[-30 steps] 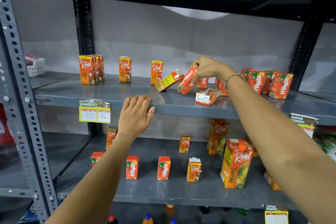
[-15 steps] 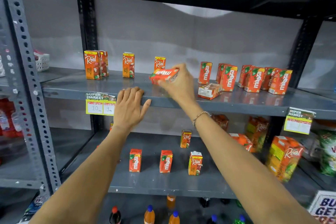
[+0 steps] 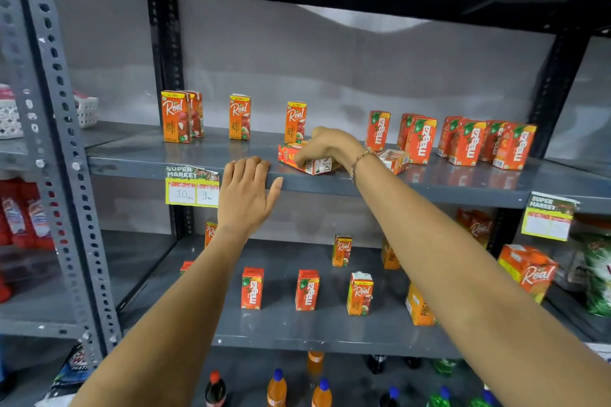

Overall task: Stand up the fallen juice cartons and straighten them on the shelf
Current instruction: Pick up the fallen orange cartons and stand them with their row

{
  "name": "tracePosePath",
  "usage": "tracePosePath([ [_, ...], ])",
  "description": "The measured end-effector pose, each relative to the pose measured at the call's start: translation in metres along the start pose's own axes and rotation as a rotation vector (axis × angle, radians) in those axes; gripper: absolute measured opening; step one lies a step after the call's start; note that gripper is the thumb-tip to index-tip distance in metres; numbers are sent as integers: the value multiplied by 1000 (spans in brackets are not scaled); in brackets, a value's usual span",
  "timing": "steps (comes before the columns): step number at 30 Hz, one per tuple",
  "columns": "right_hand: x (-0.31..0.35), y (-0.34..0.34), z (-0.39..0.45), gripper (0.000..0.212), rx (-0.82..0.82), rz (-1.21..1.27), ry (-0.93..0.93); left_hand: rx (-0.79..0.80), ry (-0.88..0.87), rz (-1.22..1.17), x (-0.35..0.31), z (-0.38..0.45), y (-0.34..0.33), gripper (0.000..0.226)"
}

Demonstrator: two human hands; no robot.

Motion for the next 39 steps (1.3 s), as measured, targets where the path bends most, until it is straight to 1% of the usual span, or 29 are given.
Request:
tracePosePath([
  [1, 1, 0, -1, 19, 8, 38, -11, 6, -1, 7, 0, 0, 0, 42],
  [3, -6, -2, 0, 21, -33, 257, -25, 0, 3, 9, -2, 1, 2, 40],
  [5, -14, -12, 1, 14, -45, 651, 30, -24, 21, 9, -2, 2, 6, 35],
  [7, -16, -27, 3, 21, 51, 1104, 108, -36, 31, 22, -5, 3, 9, 32],
  [9, -14, -34, -3, 15, 133, 1537, 185, -30, 5, 28, -12, 5, 9, 31],
  [10, -14, -34, -7, 13, 133, 1665, 221, -25, -17, 22, -17, 6, 8, 31],
  [11, -16, -35, -11, 13, 114, 1733, 241, -17, -33, 14, -21, 7, 8, 31],
  [15, -21, -48, -25, 15, 61, 1846, 273, 20, -30, -8, -27, 9, 5, 32],
  [17, -21, -49, -30, 13, 50, 1889, 284, 12, -60, 1, -25, 7, 4, 33],
  [19, -25, -47, -32, 14, 5, 1902, 269, -3, -100, 8, -23, 5, 5, 33],
  [21, -33, -44, -35, 26, -54, 1953, 251, -8, -116, -1, -23, 4, 5, 34],
  [23, -35, -40, -40, 49, -50, 2001, 286, -6, -107, -9, -24, 4, 4, 33],
  [24, -33, -38, -44, 58, -27, 1987, 318, -3, -97, -11, -24, 5, 3, 33],
  [25, -30, -35, -49, 63, 1, 1949, 354, 1, -87, -15, -23, 5, 1, 33],
  [28, -17, -31, -71, 67, 44, 1777, 452, -10, -74, -30, -22, 4, 0, 35],
  [30, -7, -28, -85, 69, 63, 1683, 529, -5, -75, -30, -23, 4, 0, 40],
  [33, 6, -24, -103, 75, 94, 1573, 616, -30, -73, -35, -23, 3, 5, 49],
  [34, 10, -23, -108, 77, 104, 1548, 633, -39, -70, -29, -23, 2, 7, 48],
  [36, 15, -22, -115, 74, 112, 1488, 649, -52, -67, -16, -24, 2, 8, 41],
  [37, 17, -22, -115, 66, 127, 1457, 655, -49, -66, -17, -25, 2, 8, 41],
  [38, 19, -22, -114, 58, 144, 1440, 660, -40, -66, -20, -25, 2, 8, 43],
  [39, 16, -22, -110, 56, 153, 1431, 650, -27, -67, -21, -25, 3, 7, 47],
])
Point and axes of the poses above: each hand's wrist, its own z-axis towards the middle knuckle, its own y-axis out of the back of the hand, x = y × z, the point moved 10 cm from there along z, towards the middle knuckle, and after that the axes turned 8 degrees about x, right-handed, at the moved point
